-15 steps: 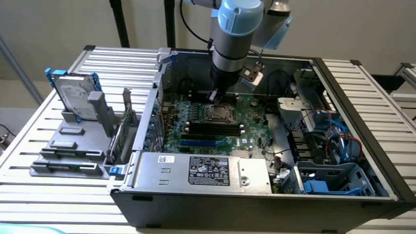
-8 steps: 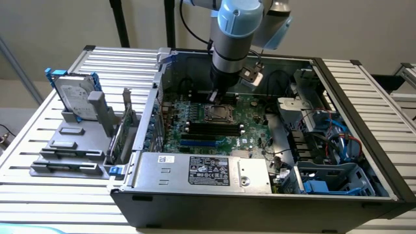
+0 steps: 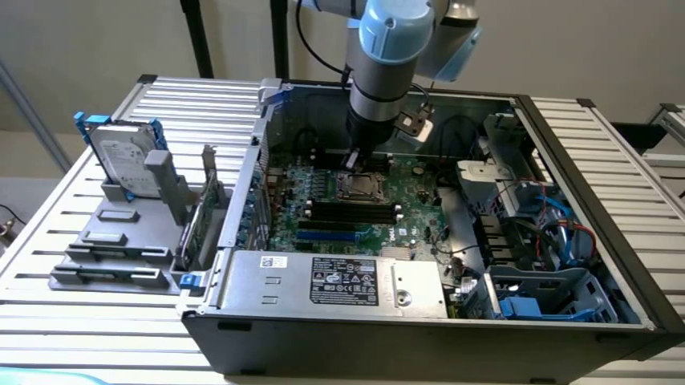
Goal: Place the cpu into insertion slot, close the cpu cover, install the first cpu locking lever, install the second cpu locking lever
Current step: 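Install the first cpu locking lever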
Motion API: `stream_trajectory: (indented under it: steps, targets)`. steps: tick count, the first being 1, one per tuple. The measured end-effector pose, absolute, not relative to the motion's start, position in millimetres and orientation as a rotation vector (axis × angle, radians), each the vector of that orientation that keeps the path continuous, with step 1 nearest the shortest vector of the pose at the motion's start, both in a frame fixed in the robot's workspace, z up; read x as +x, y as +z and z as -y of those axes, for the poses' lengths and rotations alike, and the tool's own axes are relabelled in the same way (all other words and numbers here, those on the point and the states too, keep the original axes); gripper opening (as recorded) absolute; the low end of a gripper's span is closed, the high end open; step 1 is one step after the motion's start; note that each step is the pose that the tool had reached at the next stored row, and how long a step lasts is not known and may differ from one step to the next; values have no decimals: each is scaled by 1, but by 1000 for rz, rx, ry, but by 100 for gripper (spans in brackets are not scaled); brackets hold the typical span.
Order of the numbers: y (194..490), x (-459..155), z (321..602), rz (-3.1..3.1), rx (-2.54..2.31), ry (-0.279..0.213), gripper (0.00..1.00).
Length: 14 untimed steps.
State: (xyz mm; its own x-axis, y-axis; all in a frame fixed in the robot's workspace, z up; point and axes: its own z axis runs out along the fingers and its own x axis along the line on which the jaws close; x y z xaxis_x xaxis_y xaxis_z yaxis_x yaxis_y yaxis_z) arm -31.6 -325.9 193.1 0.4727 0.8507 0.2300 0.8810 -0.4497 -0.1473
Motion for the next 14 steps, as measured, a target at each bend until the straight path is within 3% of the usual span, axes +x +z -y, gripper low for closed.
stream_trajectory:
  steps: [14]
  targets:
    - [193, -32, 326, 1498, -2438, -194, 11]
